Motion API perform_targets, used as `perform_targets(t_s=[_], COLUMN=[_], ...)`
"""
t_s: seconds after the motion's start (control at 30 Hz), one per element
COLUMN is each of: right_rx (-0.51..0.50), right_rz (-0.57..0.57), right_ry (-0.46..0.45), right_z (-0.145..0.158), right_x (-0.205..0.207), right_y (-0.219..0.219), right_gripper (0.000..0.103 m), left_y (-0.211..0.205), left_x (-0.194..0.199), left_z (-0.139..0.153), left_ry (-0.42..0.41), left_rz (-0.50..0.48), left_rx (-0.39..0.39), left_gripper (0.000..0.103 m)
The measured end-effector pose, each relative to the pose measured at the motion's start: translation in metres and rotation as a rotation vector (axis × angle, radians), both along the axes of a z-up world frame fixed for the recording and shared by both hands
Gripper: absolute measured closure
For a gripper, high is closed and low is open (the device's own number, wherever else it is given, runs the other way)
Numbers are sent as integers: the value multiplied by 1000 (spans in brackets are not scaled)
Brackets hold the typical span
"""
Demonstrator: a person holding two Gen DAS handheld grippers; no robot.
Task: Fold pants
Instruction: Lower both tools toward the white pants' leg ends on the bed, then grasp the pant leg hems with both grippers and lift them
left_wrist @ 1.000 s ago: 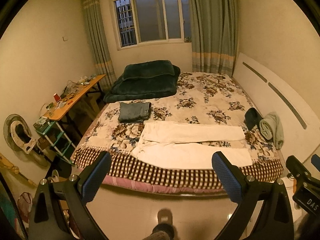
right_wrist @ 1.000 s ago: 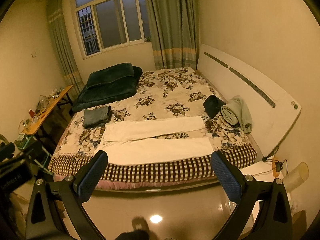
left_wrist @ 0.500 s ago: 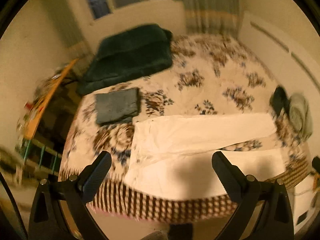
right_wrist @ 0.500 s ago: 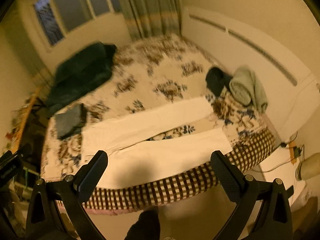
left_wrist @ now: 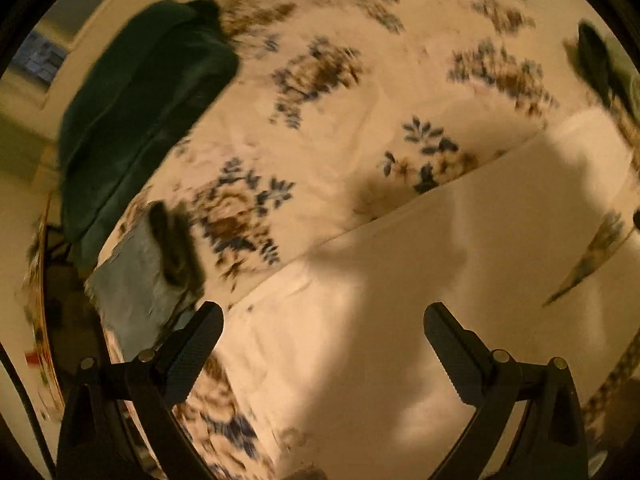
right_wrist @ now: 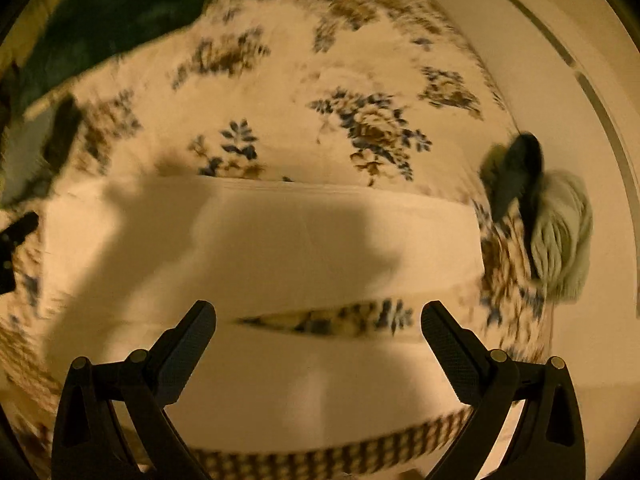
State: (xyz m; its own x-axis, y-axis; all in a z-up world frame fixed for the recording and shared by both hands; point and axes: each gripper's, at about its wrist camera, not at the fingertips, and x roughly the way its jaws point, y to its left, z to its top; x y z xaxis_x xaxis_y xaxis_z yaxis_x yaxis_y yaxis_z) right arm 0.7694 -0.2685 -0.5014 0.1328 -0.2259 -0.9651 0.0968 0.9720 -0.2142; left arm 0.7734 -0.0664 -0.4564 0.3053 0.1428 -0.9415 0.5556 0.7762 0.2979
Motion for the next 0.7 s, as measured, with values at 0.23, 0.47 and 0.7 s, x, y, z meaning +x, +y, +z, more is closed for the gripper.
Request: perform_targets(t_s=[0.23, 0.47, 0.7], right_rx=[-59, -99, -161], right_rz=[231, 525, 734], right_ry=[195, 435, 586], right_z=[-105, -193, -254], right_x=[76, 117, 130], right_y=[-3, 6, 4], right_gripper=[0, 0, 0], left_y=[-28, -54, -71], left_x=[54, 77, 88], left_z=[-77, -133, -173], left_ry=[90, 193, 291], left_rz=[-115, -195, -255], left_rx=[57, 96, 137], left_gripper=[1, 1, 1])
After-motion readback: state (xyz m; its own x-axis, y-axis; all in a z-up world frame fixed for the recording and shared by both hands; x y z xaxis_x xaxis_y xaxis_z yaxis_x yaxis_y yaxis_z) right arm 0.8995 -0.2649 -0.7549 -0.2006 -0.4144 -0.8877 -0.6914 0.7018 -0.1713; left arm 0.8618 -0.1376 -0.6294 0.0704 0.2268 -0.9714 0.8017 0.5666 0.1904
